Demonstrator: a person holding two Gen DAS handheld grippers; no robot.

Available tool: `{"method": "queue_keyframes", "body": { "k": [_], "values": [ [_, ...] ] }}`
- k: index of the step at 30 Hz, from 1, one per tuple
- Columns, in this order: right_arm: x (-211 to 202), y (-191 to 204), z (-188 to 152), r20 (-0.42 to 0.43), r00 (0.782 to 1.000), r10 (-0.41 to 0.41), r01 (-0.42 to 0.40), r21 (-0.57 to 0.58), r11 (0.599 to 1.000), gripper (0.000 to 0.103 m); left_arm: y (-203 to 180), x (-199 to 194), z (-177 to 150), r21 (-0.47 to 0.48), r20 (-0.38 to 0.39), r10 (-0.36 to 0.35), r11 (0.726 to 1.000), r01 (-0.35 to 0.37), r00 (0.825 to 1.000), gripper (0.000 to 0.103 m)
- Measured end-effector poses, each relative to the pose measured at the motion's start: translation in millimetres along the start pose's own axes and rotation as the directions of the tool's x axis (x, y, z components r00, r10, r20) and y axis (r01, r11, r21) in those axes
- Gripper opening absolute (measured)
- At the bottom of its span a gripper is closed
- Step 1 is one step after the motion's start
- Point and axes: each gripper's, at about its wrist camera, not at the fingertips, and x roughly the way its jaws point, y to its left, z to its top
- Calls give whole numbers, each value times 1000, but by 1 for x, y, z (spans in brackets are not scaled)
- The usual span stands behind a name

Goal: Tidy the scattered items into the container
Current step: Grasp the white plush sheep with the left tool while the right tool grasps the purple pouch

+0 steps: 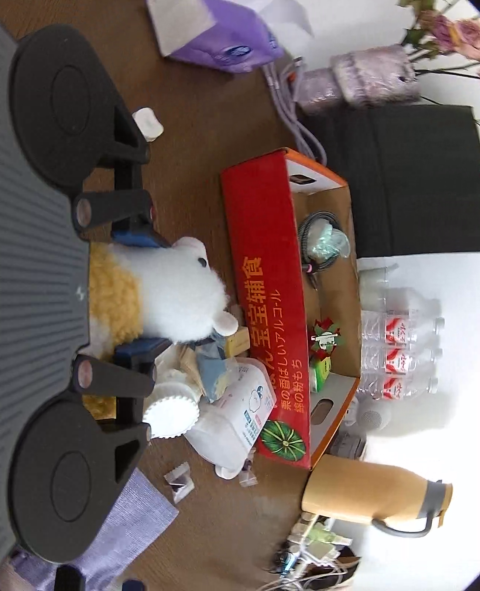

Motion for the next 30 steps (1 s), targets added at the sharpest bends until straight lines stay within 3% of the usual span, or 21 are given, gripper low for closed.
{"method": "queue_keyframes", "body": {
  "k": [3, 6, 11, 13, 15, 22, 27, 29, 30],
  "values": [
    [15, 2, 4, -14, 999, -32, 32, -26, 999, 69, 0, -17, -7, 5, 18, 15, 1000, -15, 1000, 44],
    [35, 2, 1, -78, 989, -127, 123, -44, 991, 64, 7, -44, -19, -25, 30, 2, 1000, -1, 1000, 43],
    [42, 2, -4, -85, 987, -133, 127, -72, 989, 61, 11, -78, -46, -28, -2, 18, 999, -18, 1000, 44],
    [43, 1, -3, -84, 989, -119, 113, -76, 991, 48, 14, -81, -52, -43, -9, 17, 999, -17, 1000, 44],
    [44, 2, 0, -86, 990, -110, 104, -75, 992, 10, 18, -81, -55, -76, 0, 21, 997, -21, 1000, 44],
    [38, 5, -2, -80, 989, -124, 120, -56, 991, 2, 10, -92, -51, -77, 58, 5, 997, 0, 998, 44],
    [9, 0, 2, 8, 993, -121, 121, 16, 993, 2, 9, -96, -52, -69, 72, 1, 998, 4, 997, 44],
    [2, -3, 4, 42, 990, -134, 133, 36, 990, 4, 9, -95, -53, -70, 72, 5, 998, 0, 997, 44],
    [2, -6, 5, 40, 990, -137, 135, 50, 990, 11, 9, -95, -53, -71, 72, 6, 997, -1, 997, 44]
  ]
}}
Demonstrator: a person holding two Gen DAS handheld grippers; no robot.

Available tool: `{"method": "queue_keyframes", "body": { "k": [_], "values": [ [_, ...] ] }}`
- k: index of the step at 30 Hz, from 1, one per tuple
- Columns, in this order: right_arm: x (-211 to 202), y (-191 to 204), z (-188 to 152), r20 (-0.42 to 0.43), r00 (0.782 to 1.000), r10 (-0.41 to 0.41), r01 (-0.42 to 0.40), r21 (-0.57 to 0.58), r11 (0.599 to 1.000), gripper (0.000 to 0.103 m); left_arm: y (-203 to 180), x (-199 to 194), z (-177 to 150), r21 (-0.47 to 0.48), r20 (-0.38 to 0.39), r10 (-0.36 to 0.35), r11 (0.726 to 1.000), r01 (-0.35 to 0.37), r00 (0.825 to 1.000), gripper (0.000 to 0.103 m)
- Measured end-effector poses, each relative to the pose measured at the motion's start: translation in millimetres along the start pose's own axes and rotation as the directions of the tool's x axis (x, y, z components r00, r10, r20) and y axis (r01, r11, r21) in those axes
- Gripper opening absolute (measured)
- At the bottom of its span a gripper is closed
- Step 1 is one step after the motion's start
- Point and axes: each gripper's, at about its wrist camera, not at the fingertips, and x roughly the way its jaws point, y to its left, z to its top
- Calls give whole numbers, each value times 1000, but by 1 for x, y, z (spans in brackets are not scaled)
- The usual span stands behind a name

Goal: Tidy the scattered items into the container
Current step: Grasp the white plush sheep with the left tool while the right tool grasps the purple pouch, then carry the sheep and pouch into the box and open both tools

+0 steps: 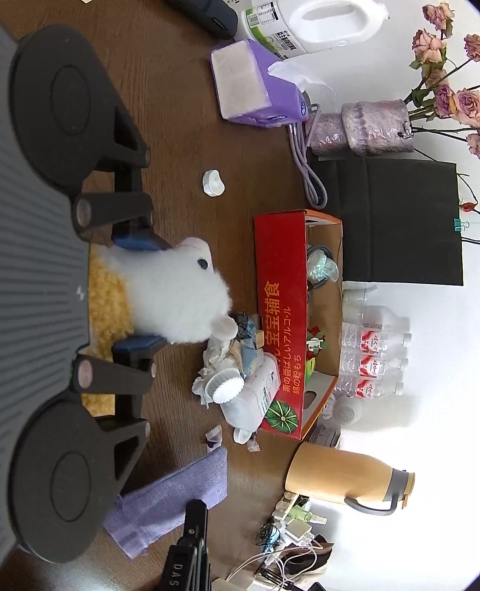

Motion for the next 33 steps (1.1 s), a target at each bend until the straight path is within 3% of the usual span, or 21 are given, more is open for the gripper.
{"method": "queue_keyframes", "body": {
  "k": [4, 5, 6, 8, 12, 13, 14, 15, 17, 22, 24, 26, 29, 31, 33],
  "values": [
    [17, -6, 0, -58, 998, -10, 12, 32, 999, 21, -2, 0, -1, 5, 3, -9, 1000, 9, 1000, 44],
    [21, -4, -1, -77, 997, -12, 14, 22, 1000, 39, -2, 1, -2, 9, 1, -10, 1000, 10, 1000, 44],
    [26, -2, -2, -96, 995, -14, 15, 9, 1000, 63, -2, 2, -2, 10, -2, -10, 1000, 10, 1000, 44],
    [33, 2, -5, -105, 994, -28, 27, -9, 1000, 80, -2, 4, -3, 8, -9, -7, 1000, 7, 1000, 44],
    [47, 8, -12, -96, 992, -87, 81, -66, 995, 84, -2, 6, -3, 8, -11, -10, 1000, 10, 1000, 44],
    [47, 6, -13, -86, 993, -82, 77, -60, 995, 82, -3, 7, -3, 8, -10, -9, 1000, 9, 1000, 44],
    [47, 5, -13, -77, 994, -80, 76, -58, 995, 72, -2, 7, -3, 7, -10, -9, 1000, 9, 1000, 44],
    [47, 5, -12, -69, 994, -81, 77, -60, 995, 42, -2, 7, -3, 4, -10, -9, 1000, 9, 1000, 44],
    [46, 2, -9, -66, 993, -96, 93, -51, 994, 4, -3, 8, -3, 2, -7, -8, 1000, 8, 1000, 44],
    [36, -4, -6, -69, 994, -81, 81, -3, 997, 3, -5, -9, 6, -35, 75, -34, 999, 36, 997, 44],
    [20, -4, 4, -15, 998, -56, 57, 16, 998, 3, -1, -21, 25, -55, 142, -68, 995, 77, 988, 44],
    [4, -4, 26, 65, 997, -32, 31, 19, 999, 3, 1, -27, 57, -50, 208, -81, 994, 93, 975, 44],
    [-4, -5, 79, 163, 987, 1, 3, -23, 1000, 3, 4, -16, 120, -11, 293, -34, 999, 39, 955, 44],
    [4, -9, 123, 204, 979, 7, 1, -41, 999, 4, 12, 5, 168, -46, 280, -24, 998, 39, 960, 44],
    [22, -15, 168, 199, 980, 22, -17, -30, 999, 4, 17, 37, 212, -60, 218, -52, 996, 67, 974, 44]
  ]
}}
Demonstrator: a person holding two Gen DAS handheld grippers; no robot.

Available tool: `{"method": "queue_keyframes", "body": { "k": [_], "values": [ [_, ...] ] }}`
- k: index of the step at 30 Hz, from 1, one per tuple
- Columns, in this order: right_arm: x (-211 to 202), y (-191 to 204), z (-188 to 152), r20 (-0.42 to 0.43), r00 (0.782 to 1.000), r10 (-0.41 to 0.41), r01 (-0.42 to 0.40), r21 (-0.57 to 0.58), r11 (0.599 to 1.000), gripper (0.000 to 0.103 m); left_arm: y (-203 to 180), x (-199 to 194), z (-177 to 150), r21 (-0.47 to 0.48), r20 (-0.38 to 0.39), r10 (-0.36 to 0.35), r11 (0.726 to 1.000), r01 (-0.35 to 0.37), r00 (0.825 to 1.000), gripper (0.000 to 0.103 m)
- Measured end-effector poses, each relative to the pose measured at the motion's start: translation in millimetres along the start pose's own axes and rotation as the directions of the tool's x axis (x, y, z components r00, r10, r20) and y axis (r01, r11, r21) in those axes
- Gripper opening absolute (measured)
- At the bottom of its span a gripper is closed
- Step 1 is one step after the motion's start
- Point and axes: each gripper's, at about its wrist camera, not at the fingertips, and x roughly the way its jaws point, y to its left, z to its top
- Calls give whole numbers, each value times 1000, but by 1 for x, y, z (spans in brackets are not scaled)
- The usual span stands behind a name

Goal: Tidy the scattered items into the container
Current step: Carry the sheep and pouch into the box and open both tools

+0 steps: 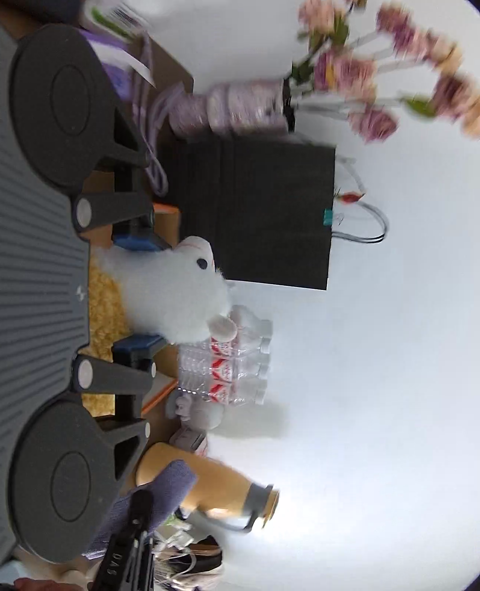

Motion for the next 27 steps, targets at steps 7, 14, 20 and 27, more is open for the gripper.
{"method": "queue_keyframes", "body": {
  "k": [7, 14, 20, 27],
  "values": [
    [163, 0, 41, -305, 950, -70, 56, -52, 997, 4, 0, 161, 4, 108, -310, 144, 987, -115, 940, 44],
    [266, -1, -22, -560, 811, -169, 124, -117, 985, 17, 17, 220, -32, 204, -456, 222, 969, -142, 862, 45],
    [279, 0, -24, -632, 765, -123, 53, -128, 990, 44, 23, 223, -45, 280, -522, 236, 955, -97, 819, 49],
    [259, -24, 32, -636, 771, -4, 56, 63, 996, 64, 40, 197, -14, 194, -541, 190, 976, -99, 819, 51]
  ]
}}
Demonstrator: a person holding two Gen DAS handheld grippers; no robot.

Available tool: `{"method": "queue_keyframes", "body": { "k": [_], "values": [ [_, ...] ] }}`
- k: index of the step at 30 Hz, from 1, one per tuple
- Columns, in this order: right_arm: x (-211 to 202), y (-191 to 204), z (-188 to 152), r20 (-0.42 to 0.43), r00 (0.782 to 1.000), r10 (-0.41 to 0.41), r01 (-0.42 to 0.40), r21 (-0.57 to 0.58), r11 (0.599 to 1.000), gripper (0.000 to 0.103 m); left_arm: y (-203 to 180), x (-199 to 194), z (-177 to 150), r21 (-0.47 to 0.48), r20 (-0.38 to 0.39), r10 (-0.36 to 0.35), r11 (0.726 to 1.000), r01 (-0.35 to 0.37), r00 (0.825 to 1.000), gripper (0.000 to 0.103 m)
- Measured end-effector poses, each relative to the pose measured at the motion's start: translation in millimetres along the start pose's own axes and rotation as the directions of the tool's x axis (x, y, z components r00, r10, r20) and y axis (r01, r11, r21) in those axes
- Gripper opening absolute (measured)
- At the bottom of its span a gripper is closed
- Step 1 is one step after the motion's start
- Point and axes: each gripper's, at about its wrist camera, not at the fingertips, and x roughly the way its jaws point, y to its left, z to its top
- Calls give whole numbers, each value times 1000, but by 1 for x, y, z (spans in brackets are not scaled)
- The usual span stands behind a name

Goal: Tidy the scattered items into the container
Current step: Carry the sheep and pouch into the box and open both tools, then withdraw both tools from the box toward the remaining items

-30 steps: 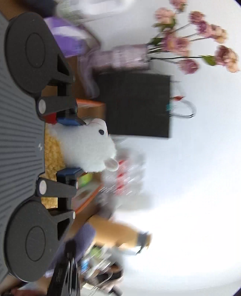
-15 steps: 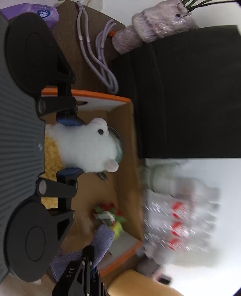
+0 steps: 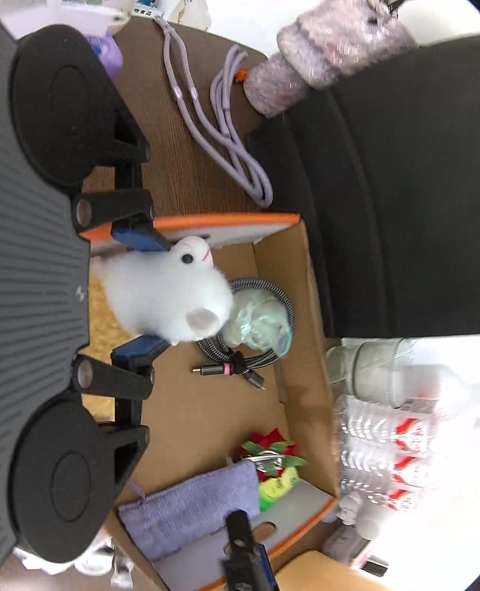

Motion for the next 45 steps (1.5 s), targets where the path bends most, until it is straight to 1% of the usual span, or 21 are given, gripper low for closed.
{"method": "queue_keyframes", "body": {
  "k": [8, 10, 12, 13, 14, 15, 17, 18, 19, 21, 25, 27, 30, 32, 33, 36, 37, 39, 41, 43, 45],
  "values": [
    [-59, -12, 13, 42, 999, 28, -31, 70, 997, 70, 21, -61, 14, -110, 51, 6, 994, 0, 999, 65],
    [-77, -9, 9, 106, 994, 34, -42, 72, 997, 70, 21, -77, 14, -139, 102, 25, 990, -10, 994, 74],
    [-101, -3, -2, 252, 967, 42, -61, 66, 996, 74, 15, -98, 7, -166, 221, 76, 985, -40, 972, 77],
    [-110, 2, -10, 328, 944, 39, -60, 54, 997, 76, 10, -110, -1, -187, 308, 110, 981, -53, 945, 87],
    [-118, 7, -20, 414, 910, 35, -54, 34, 998, 80, 4, -119, -14, -214, 403, 143, 975, -59, 904, 95],
    [-124, 14, -33, 502, 864, 38, -43, -1, 999, 82, -4, -127, -31, -239, 509, 168, 970, -48, 844, 97],
    [-127, 25, -60, 627, 776, 71, -22, -84, 996, 86, -21, -133, -70, -256, 686, 180, 967, 2, 705, 97],
    [-126, 30, -71, 653, 751, 95, -24, -116, 993, 86, -30, -133, -84, -239, 734, 168, 971, 19, 658, 98],
    [-123, 34, -80, 667, 736, 119, -30, -144, 989, 86, -38, -132, -93, -217, 754, 158, 976, 14, 637, 99],
    [-121, 42, -92, 684, 717, 136, -18, -177, 984, 86, -49, -131, -100, -192, 756, 155, 981, -11, 636, 99],
    [-127, 57, -107, 719, 689, 92, 64, -188, 980, 86, -53, -136, -104, -143, 752, 123, 989, -22, 648, 103],
    [-132, 59, -119, 726, 683, 74, 89, -184, 979, 86, -47, -140, -115, -168, 737, 141, 986, -23, 661, 103],
    [-135, 60, -153, 723, 687, 73, 104, -197, 975, 87, -38, -145, -150, -195, 714, 151, 981, -13, 683, 103],
    [-134, 58, -184, 719, 689, 89, 99, -215, 971, 87, -36, -148, -182, -209, 684, 149, 978, -5, 714, 103],
    [-133, 56, -202, 716, 692, 91, 96, -216, 972, 87, -37, -150, -201, -225, 675, 147, 974, 12, 723, 103],
    [-130, 47, -260, 692, 715, 99, 53, -195, 979, 89, -47, -157, -265, -240, 682, 109, 967, 80, 723, 103],
    [-130, 44, -279, 685, 723, 96, 35, -175, 984, 89, -54, -156, -285, -231, 671, 94, 969, 87, 736, 103],
    [-129, 37, -315, 659, 744, 114, -28, -140, 990, 90, -66, -146, -311, -191, 617, 66, 979, 68, 784, 103],
    [-121, 32, -335, 613, 778, 139, -69, -137, 988, 90, -72, -133, -317, -154, 561, 75, 988, 15, 825, 103],
    [-109, 39, -338, 563, 813, 150, -51, -189, 981, 88, -68, -123, -310, -177, 533, 140, 983, -52, 834, 103],
    [-100, 53, -329, 550, 817, 173, -32, -256, 966, 84, -56, -117, -298, -214, 510, 171, 974, -68, 843, 99]
  ]
}}
